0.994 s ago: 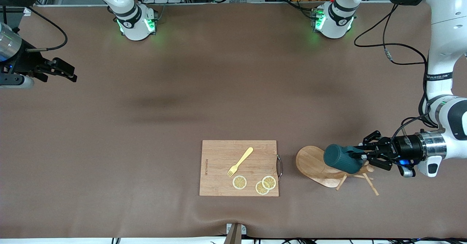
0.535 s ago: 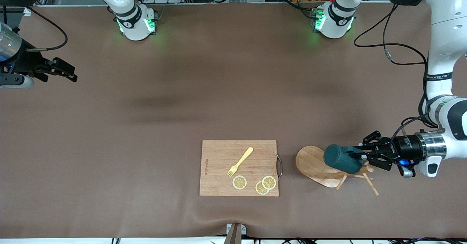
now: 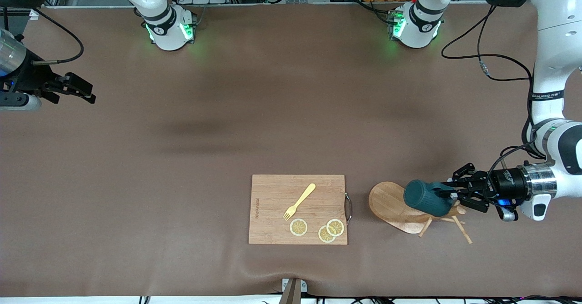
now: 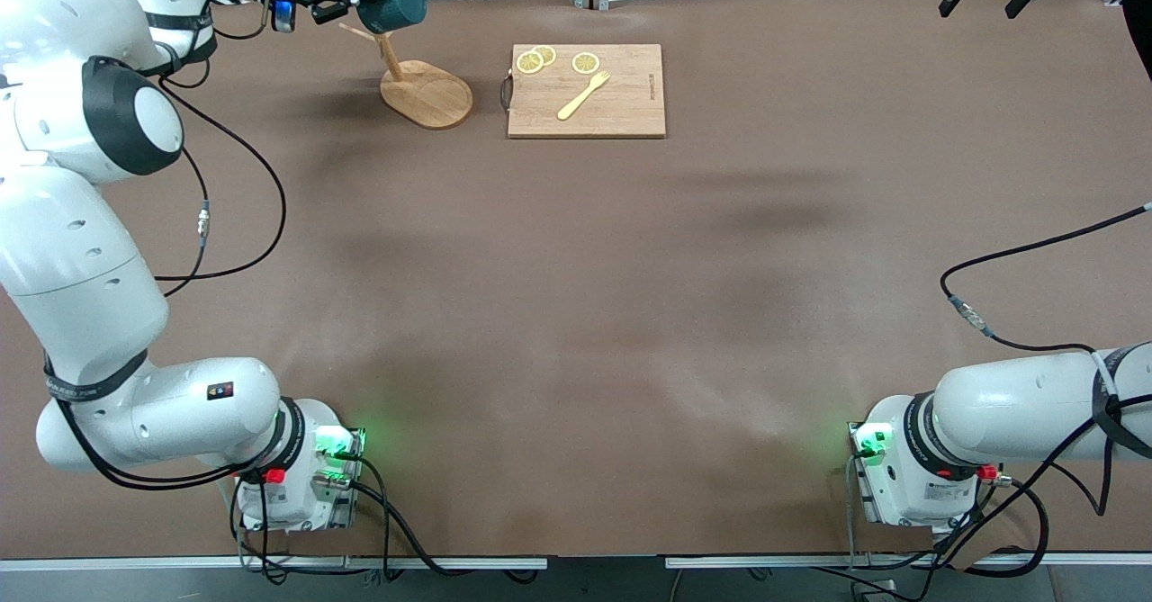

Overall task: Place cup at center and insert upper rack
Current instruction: 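Hold the mug on the peg with the left gripper, settling it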

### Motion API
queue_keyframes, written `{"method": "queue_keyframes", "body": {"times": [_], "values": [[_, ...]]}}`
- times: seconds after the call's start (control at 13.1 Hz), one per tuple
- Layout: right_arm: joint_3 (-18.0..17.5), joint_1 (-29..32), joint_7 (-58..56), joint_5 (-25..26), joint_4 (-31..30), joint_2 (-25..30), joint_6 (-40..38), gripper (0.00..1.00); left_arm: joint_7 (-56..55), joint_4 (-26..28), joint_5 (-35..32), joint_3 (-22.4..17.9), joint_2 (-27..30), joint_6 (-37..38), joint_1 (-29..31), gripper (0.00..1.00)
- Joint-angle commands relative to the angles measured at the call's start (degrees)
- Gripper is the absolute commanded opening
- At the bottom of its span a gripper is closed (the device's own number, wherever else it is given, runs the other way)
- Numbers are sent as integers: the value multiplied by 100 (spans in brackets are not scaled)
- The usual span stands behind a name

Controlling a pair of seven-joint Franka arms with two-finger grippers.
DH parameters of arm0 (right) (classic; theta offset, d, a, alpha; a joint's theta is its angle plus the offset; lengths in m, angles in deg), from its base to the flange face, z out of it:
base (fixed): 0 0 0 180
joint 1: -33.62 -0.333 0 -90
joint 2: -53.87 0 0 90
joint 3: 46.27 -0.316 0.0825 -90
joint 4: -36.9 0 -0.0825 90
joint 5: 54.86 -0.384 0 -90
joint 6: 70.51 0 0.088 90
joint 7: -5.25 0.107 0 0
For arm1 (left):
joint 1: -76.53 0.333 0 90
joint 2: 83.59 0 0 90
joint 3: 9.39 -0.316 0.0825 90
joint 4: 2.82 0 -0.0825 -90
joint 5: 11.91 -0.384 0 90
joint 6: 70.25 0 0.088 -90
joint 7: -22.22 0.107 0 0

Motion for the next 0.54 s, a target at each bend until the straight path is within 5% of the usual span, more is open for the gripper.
{"method": "queue_keyframes", "body": {"times": [0.0,0.08,0.46], "values": [[-84,139,-3,-97,-71,113,40,100,125,-84,120,55,-65,99,61,8],[-93,139,-3,-97,-71,113,40,100,117,-92,120,55,-65,82,61,11],[-84,165,-65,-97,-62,113,14,100,55,-189,129,55,-38,73,44,78]]}}
